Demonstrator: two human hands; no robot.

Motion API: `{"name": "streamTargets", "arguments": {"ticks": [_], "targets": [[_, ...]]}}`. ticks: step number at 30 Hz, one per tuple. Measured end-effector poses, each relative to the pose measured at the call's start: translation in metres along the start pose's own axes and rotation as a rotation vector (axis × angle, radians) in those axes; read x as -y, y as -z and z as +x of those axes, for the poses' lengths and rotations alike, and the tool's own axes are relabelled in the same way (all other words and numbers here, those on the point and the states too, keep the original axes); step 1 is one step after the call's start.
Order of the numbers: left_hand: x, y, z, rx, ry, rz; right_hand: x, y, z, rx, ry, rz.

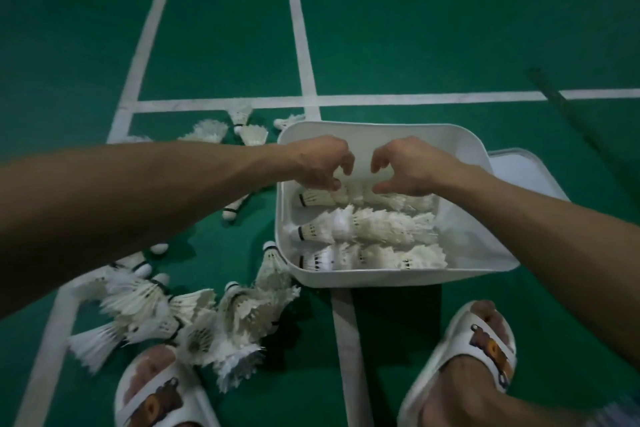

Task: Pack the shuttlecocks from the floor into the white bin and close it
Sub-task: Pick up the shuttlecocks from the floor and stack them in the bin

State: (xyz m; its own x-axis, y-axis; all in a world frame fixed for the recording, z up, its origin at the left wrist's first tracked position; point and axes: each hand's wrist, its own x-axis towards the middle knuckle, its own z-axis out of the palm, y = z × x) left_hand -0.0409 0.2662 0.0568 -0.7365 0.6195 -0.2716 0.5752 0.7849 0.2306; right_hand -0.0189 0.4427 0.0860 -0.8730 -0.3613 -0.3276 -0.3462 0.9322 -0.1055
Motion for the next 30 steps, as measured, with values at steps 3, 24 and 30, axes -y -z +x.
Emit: {"name": "streamTargets", "arguments": {"ticks": [3, 24, 30], "targets": [[0.017, 0.026, -0.038, -0.152, 0.07, -0.032, 0.035, 0.021, 0.01, -0.013, 0.032, -0.025], [0.186, -0.1, -0.202, 0.096, 0.567, -0.214, 0.249, -0.061, 0.12, 0.04, 0.253, 0.087], [0.211, -0.121, -0.199, -0.005, 0.647, -0.339, 0.245, -0.081, 0.156, 0.143, 0.247, -0.041]]}}
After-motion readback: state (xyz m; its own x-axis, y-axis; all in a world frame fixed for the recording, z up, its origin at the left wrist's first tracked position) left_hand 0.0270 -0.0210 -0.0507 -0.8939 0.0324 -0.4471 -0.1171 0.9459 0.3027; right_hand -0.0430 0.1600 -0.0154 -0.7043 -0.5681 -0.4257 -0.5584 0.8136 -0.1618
